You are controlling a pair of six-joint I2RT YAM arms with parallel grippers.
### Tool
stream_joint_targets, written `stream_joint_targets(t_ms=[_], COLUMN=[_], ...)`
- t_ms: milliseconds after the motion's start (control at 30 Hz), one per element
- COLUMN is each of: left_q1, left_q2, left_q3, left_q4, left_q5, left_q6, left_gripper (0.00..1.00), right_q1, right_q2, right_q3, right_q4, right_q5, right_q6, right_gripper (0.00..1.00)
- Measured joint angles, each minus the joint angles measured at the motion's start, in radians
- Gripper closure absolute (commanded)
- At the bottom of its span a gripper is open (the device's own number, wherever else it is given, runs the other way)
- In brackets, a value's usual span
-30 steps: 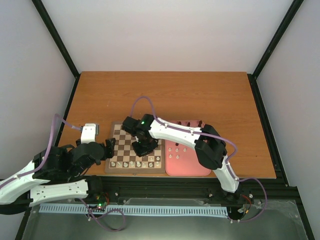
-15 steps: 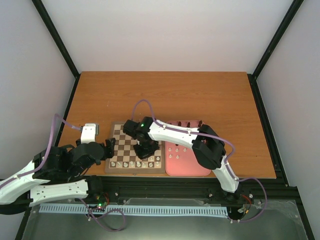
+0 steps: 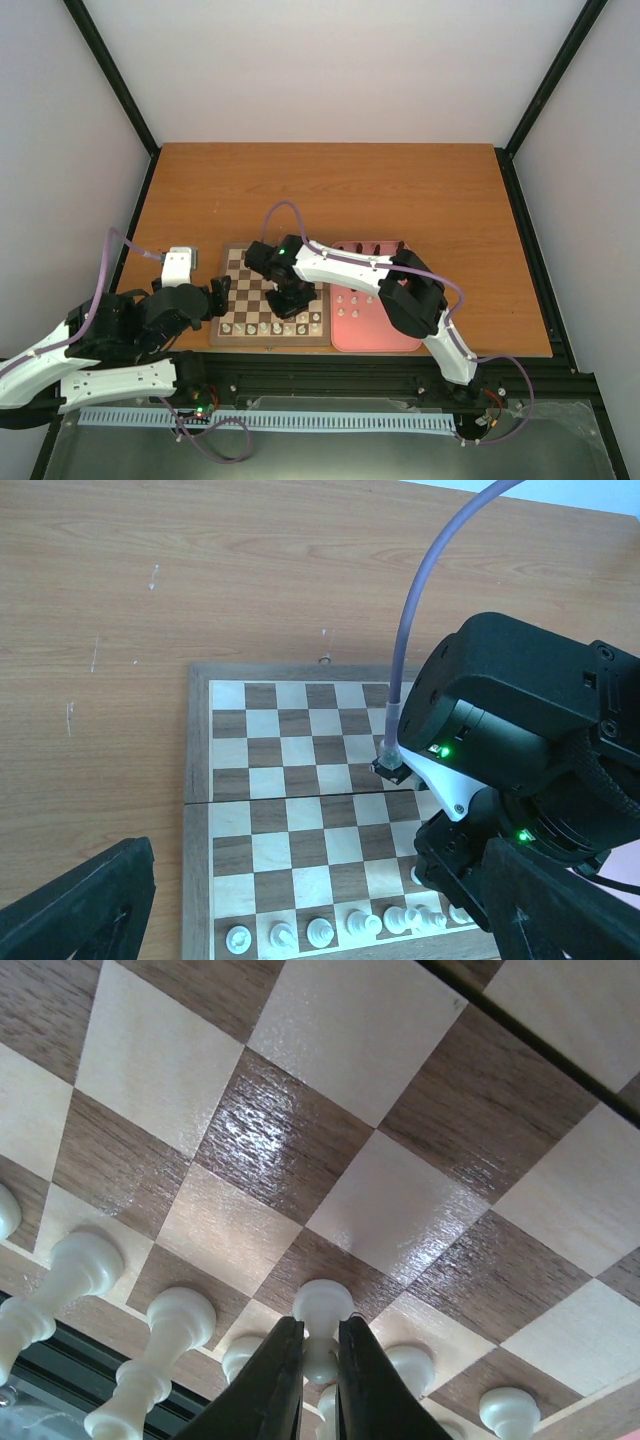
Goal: Set up the chess pieces on the board
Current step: Place the chess piece on the chessboard, then pick up the chess piece from the storage box.
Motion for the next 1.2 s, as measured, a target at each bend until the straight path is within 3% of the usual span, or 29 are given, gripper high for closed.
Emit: stream_joint_targets(t_ms=[167, 400, 567, 733, 1033, 1200], left_q1=[0.000, 0.000, 0.000, 0.000, 0.000, 0.000], left_q2=[0.000, 0.000, 0.000, 0.003, 0.022, 0.041], left_q3=[0.000, 0.000, 0.000, 0.000, 0.000, 0.000], left_q4=[0.000, 0.000, 0.000, 0.001, 0.008, 0.025], left_q5=[0.000, 0.000, 0.000, 0.001, 0.005, 0.019], left_q6=[0.000, 0.000, 0.000, 0.000, 0.002, 0.011], left_gripper=[0.00, 0.00, 0.00, 0.00, 0.00, 0.00], right_q1=[0.000, 0.000, 0.000, -0.021, -0.255, -0.325], right_q2=[0.004, 0.004, 0.000, -0.089, -0.457, -0.490], right_q3=[0.000, 0.012, 0.109, 0.120, -0.408, -0.593], right_q4=[-0.001, -0.003, -0.019, -0.028, 0.026, 0.050], right_q5=[0.003, 0.001, 0.014, 0.056, 0.118, 0.120], right_q6=[-0.004, -0.019, -0.024, -0.017, 0.022, 0.023], right_gripper=[0.76, 0.70, 0.66, 0.61, 0.62, 0.62])
